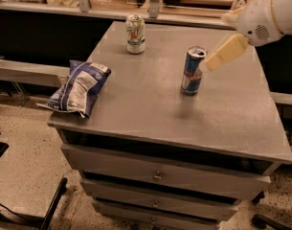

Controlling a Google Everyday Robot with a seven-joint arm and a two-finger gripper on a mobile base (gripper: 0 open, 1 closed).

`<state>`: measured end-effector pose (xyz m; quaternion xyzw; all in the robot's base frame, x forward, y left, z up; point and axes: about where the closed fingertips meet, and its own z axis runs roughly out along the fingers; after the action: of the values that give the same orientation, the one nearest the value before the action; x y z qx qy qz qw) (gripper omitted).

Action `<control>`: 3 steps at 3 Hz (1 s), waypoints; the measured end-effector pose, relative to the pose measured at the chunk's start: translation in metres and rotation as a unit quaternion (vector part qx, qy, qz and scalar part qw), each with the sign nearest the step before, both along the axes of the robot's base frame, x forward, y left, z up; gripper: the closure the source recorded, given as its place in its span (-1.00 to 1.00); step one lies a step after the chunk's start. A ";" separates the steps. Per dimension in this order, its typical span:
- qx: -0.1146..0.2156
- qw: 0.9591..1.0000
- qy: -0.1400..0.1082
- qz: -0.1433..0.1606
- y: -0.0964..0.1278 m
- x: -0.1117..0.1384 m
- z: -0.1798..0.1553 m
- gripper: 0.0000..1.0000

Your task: Move redbull can near blue chip bag

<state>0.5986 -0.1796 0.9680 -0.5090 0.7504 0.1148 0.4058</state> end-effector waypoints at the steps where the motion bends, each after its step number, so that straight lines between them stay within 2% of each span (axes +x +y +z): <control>1: 0.048 0.998 0.018 0.019 0.027 0.010 -0.012 -1.00; 3: 0.051 0.998 0.032 0.024 0.028 0.008 -0.019 -1.00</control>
Offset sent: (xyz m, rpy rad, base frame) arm 0.0094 0.0243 -0.0108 0.0866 0.0322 0.0347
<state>0.6070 -0.1520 0.9495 -0.5013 0.7437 0.1791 0.4044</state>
